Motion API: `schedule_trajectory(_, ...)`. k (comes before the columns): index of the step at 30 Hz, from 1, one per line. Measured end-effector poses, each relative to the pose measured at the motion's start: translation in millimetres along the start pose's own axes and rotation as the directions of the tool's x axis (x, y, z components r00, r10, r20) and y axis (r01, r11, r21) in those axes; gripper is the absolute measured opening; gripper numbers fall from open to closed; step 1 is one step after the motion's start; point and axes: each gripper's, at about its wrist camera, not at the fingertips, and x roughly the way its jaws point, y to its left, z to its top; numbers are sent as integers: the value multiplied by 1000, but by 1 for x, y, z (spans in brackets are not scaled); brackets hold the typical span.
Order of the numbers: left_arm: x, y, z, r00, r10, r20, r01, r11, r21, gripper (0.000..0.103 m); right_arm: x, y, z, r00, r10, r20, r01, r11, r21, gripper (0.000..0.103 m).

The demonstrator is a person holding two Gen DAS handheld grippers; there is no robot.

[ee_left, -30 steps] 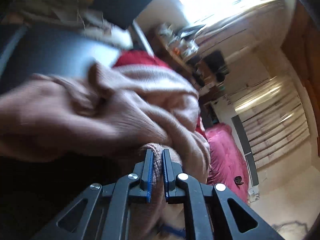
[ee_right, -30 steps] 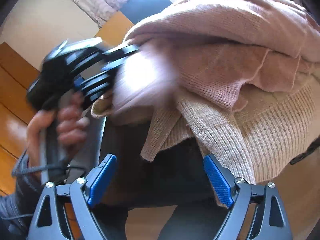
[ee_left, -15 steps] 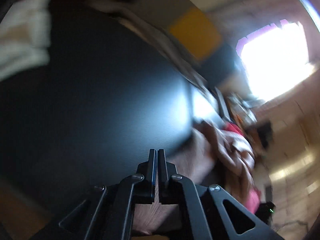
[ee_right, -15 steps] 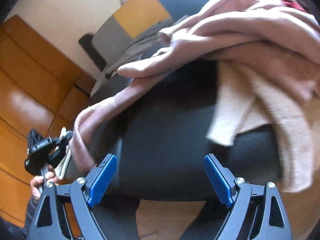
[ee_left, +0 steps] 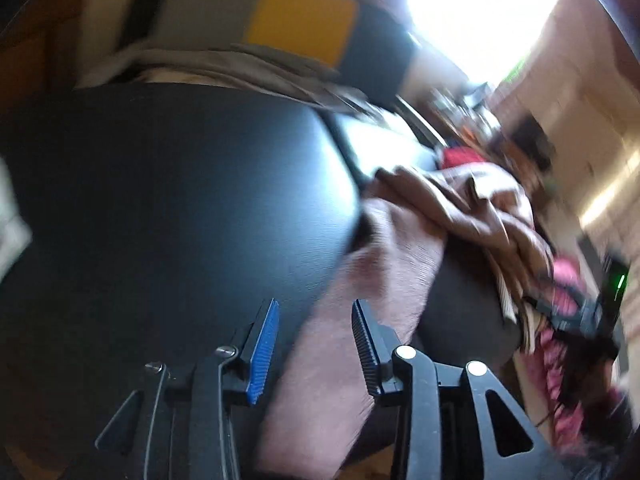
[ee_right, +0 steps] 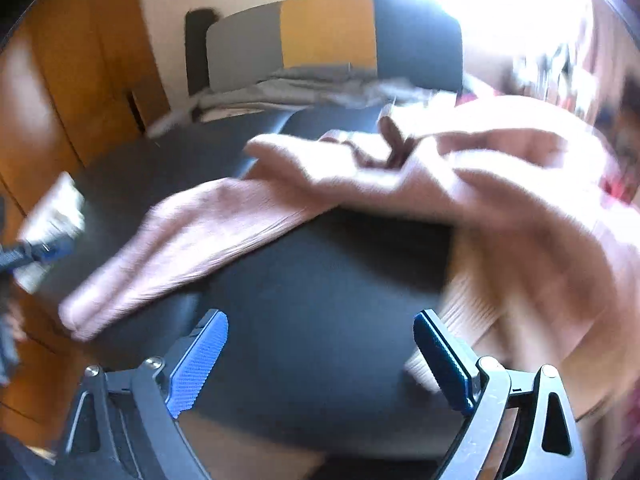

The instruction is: Fold clothes

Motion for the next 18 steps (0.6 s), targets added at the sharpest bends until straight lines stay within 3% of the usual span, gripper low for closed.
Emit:
schedule_trajectory(3, 28, -24, 18, 999, -21, -28, 23, 997, 74, 40, 6, -20, 30, 993, -106, 47, 109, 991, -73, 103)
schedule_trajectory(5, 49, -37, 31, 999, -20, -49, 25, 993, 111, 48, 35, -43, 51, 996, -85, 42, 86, 996, -35, 103)
schedule_trajectory(11, 77, -51, 36, 991, 16, -135, 16, 973, 231, 49, 124, -113, 116, 999, -19, 30, 17, 997, 79, 103)
schedule_trajectory(14, 95, -58, 35, 988, 54, -144, -11, 960, 281, 49, 182, -130, 147, 999, -16, -41, 19, 997, 76, 102)
schedule_trajectory(15, 99, -60, 35, 989, 66, -136, -22, 954, 300, 49, 202, -134, 155, 998, -26, -57, 30, 998, 59, 95)
schedule_trajectory(18, 103, -63, 36, 992, 61, -108, -31, 965, 260, 47, 259, -143, 161, 992, -25, -121, 31, 998, 47, 49)
